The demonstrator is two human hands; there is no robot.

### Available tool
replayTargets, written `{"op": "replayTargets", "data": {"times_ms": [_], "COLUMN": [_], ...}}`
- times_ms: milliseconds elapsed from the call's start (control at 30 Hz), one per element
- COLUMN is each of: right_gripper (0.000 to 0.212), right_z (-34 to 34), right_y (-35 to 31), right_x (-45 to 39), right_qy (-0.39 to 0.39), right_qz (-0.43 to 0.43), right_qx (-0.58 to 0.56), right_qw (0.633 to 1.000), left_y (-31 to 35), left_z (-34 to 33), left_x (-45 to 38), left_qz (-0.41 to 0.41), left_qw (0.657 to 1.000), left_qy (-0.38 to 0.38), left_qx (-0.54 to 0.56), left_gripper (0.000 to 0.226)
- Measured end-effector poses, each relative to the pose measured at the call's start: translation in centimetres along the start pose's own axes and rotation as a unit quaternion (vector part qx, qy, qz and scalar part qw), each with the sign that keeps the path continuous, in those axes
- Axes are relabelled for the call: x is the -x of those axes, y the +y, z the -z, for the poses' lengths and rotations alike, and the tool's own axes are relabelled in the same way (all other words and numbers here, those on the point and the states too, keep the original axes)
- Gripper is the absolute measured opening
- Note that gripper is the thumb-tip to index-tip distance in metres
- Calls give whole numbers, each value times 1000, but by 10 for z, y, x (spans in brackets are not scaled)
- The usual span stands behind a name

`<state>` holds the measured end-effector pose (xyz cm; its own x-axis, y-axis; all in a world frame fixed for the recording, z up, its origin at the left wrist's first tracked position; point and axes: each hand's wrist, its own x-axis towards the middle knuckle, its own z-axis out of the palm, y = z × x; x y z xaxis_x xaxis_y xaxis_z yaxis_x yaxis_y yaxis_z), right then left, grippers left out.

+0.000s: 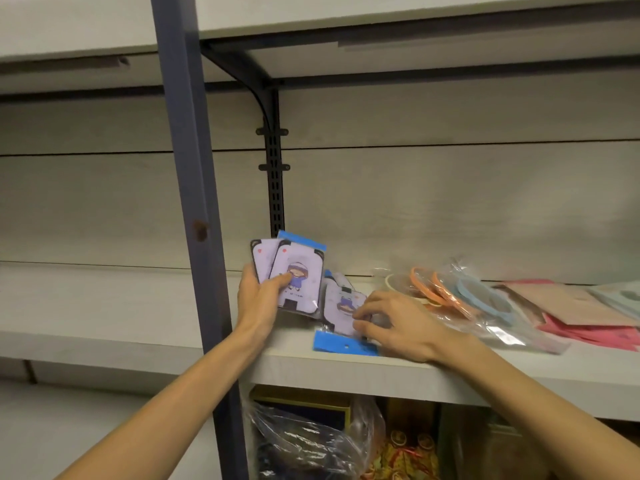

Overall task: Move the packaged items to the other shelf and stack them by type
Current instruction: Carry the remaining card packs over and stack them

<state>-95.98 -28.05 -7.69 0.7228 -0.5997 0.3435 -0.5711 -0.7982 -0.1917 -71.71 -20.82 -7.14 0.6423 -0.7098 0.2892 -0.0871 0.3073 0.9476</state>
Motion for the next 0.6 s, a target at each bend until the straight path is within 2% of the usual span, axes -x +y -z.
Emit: {"op": "replayTargets", "data": {"times_ms": [100,200,267,333,433,533,600], "right_gripper": [33,28,36,56,84,90,84], "right_z": [1,6,11,17,18,12,10], "right_y": [1,-4,-9,-13,-12,-12,-11], "right_x": [6,2,-9,-26,-58,-80,-86], "right_qy": [8,11,5,-23,-114,-178,-162], "right_qz": [-5,-8,-18,-56,-137,-190,-193], "right_qx": [-27,-30,-36,-45,-51,-76,-75], "right_qw": [1000,999,999,997,983,963,965], "left_y": [-4,-10,-14,-16,-15,-13,-12], "left_z": [1,2,2,1,1,1,1], "left_x": [2,-2,-4,-4,-4,-4,-4], "left_qz": [73,124,142,155,159,147,136], "left_qw": [997,992,990,987,985,987,989], "left_qy": [16,8,4,-2,-5,-22,-38], "left_qx": [25,5,-26,-46,-59,-62,-54], "left_gripper": [34,29,26,21,13,26,45]}}
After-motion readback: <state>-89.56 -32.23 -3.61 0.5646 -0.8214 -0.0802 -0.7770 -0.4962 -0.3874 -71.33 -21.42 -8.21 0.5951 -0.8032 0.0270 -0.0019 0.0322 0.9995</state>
